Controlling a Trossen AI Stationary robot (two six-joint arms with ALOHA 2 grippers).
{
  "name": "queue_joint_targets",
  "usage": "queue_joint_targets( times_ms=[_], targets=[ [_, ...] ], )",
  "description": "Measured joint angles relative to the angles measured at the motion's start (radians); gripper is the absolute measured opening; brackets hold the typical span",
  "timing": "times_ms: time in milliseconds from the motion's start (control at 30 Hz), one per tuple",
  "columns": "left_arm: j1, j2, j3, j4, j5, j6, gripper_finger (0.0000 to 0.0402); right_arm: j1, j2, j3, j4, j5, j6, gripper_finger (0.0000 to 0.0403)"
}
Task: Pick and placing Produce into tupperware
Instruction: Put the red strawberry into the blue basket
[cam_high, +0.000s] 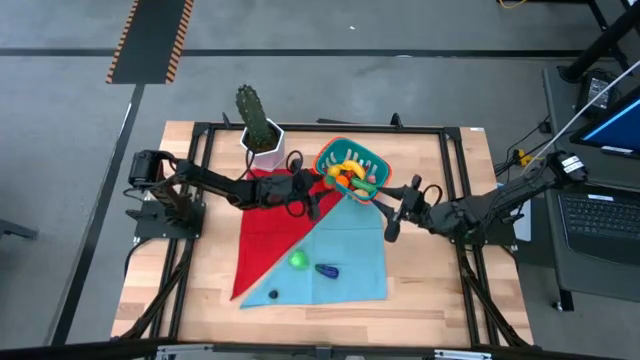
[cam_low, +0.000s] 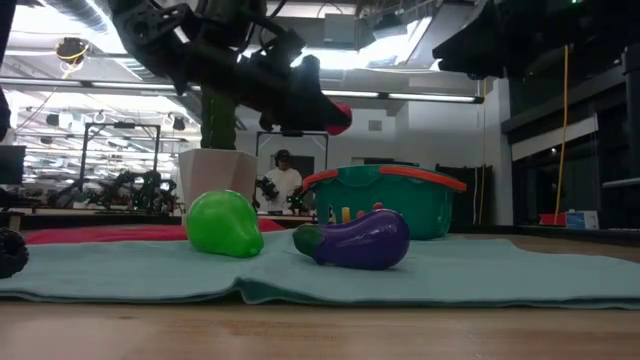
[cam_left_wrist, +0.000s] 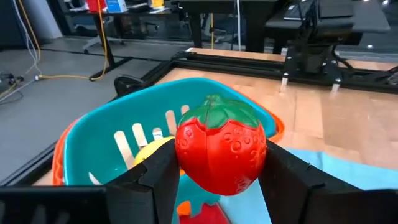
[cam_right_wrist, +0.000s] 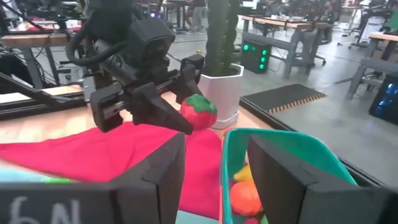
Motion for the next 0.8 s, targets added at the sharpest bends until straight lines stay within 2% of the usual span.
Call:
queue_joint_targets(
  times_ms=[133,333,600,800],
  targets=[
    [0.032,0.0,0.0,0.0,0.034,0.012,0.0178,-0.031,0.0,0.0,0.001,0.0,-0.017,0.0174],
    [0.088,0.0,0.015,-0.02,0.156,0.023,0.0177,-0.075,0.0,0.0,0.001,0.0,-0.017,0.0174],
    [0.145,0.021,0.149,-0.208,0.202,0.049,0.0179,-0.096,0.0,0.0,0.0,0.0,-0.019,0.0174],
    [0.177,0.095,0.265,-0.29,0.237,0.089,0.0177,-0.096,0.001,0.0,-0.014,-0.001,-0.021,0.0174]
  ],
)
